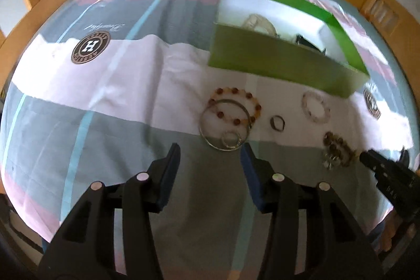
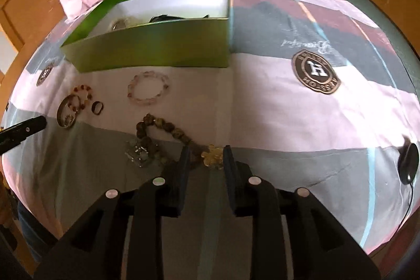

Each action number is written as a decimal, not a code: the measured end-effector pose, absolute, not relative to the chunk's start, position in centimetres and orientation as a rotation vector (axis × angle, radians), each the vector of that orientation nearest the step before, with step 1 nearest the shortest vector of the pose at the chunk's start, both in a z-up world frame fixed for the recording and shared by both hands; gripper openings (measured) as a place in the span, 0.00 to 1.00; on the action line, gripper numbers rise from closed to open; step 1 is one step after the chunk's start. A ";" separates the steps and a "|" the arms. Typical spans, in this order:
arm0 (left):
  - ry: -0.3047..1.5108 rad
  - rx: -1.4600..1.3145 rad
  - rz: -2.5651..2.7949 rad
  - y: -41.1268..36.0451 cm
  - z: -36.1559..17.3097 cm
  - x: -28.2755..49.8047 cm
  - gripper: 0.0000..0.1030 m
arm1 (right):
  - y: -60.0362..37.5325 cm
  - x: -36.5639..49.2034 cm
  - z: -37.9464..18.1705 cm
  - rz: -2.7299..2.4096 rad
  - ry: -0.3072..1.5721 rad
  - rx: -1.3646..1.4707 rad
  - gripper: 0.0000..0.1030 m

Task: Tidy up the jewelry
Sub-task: 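Carry both watches over the green box and open both grippers inside, then move the left gripper to the red-orange bracelet while the right approaches the pink bracelet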

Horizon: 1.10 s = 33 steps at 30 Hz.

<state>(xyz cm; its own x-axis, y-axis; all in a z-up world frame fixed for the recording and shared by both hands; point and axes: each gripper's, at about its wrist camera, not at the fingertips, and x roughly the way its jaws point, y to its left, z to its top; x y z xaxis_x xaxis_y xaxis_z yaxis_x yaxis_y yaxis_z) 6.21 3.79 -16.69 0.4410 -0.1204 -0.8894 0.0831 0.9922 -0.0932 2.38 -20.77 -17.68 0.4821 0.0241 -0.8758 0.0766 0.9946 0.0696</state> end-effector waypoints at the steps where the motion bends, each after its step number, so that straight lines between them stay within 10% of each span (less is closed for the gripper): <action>1: 1.109 -0.026 -0.125 3.4 -16.9 6.2 0.47 | -20.5 2.6 -17.6 -0.021 1.065 0.102 0.25; 23: 1.165 -0.056 -0.132 4.0 -19.6 9.1 0.46 | -19.8 3.4 -18.1 0.002 1.116 0.068 0.08; 33: 1.210 -0.063 -0.161 4.0 -20.2 10.2 0.11 | -22.1 3.1 -16.9 -0.034 1.091 0.113 0.08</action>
<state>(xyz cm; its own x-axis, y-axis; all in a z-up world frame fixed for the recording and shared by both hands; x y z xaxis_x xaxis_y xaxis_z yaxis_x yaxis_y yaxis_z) 10.25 4.00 -20.19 0.3428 -0.1578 -0.9261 0.0902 0.9868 -0.1348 3.06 -22.14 -16.87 0.4619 0.0285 -0.8865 0.0831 0.9937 0.0752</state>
